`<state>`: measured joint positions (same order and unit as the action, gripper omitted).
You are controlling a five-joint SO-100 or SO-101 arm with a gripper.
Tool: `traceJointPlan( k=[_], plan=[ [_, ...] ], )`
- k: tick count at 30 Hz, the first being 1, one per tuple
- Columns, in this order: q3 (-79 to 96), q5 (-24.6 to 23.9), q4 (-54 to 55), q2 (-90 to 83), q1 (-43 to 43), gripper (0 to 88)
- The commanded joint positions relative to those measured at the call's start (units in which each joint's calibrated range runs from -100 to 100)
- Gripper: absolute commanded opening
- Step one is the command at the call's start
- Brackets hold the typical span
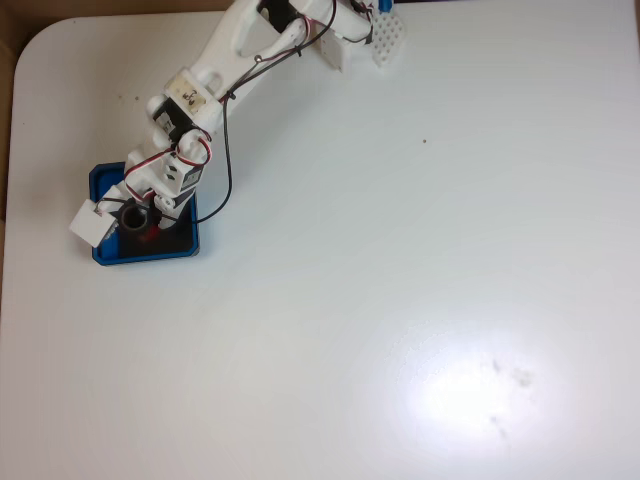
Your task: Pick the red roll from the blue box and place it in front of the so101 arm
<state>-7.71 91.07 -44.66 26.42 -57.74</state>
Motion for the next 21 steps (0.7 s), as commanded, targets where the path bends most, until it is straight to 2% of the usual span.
traceJointPlan(
  k=[1,21],
  plan=[
    [-2.4,0.3,-0.1,0.0,0.5,13.7],
    [-10.7,0.6,-0.2,-0.7,-0.3,16.5]
  ],
)
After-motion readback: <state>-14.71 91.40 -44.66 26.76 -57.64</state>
